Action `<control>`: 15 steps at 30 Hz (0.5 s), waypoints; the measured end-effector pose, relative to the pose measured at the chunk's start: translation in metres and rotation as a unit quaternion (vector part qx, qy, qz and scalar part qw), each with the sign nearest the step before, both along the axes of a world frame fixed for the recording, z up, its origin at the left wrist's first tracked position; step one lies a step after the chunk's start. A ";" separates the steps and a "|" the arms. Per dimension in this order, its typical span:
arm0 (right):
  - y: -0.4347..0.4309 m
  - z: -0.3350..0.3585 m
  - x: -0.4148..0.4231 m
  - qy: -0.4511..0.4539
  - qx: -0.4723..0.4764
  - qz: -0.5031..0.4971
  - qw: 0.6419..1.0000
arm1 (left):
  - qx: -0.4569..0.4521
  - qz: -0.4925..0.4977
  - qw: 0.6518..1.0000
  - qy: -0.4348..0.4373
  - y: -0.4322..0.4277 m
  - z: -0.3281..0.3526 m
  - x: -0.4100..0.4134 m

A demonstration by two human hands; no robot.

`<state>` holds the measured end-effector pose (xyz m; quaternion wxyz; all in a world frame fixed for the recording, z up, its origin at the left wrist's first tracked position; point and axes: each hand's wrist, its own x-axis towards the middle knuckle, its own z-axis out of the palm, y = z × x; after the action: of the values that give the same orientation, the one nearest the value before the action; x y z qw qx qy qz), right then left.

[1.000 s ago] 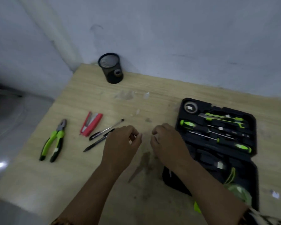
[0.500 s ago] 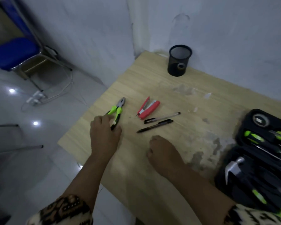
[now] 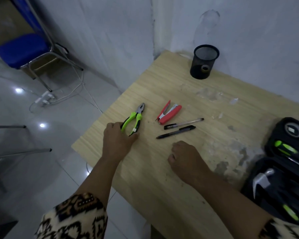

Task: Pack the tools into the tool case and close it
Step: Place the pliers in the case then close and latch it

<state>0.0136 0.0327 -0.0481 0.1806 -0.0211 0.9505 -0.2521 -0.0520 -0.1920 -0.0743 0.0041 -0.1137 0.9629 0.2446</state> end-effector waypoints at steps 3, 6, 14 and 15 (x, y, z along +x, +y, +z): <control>0.005 0.017 -0.001 -0.028 -0.058 -0.039 0.997 | 0.044 -0.004 0.998 0.033 0.010 0.008 0.019; 0.015 0.039 -0.001 -0.061 -0.160 -0.109 0.979 | 0.077 -0.031 0.993 0.078 0.031 0.026 0.046; 0.055 0.075 0.005 -0.143 -0.506 -0.314 0.790 | 0.169 -0.133 0.964 0.157 0.116 0.078 0.089; 0.061 0.082 0.008 -0.122 -0.536 -0.327 0.769 | 0.180 -0.148 0.959 0.164 0.127 0.084 0.092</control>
<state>0.0211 0.0940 0.0335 0.1612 0.2291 0.5804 -0.7646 0.0395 -0.0652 0.0098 -0.0977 0.0744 0.8966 0.4255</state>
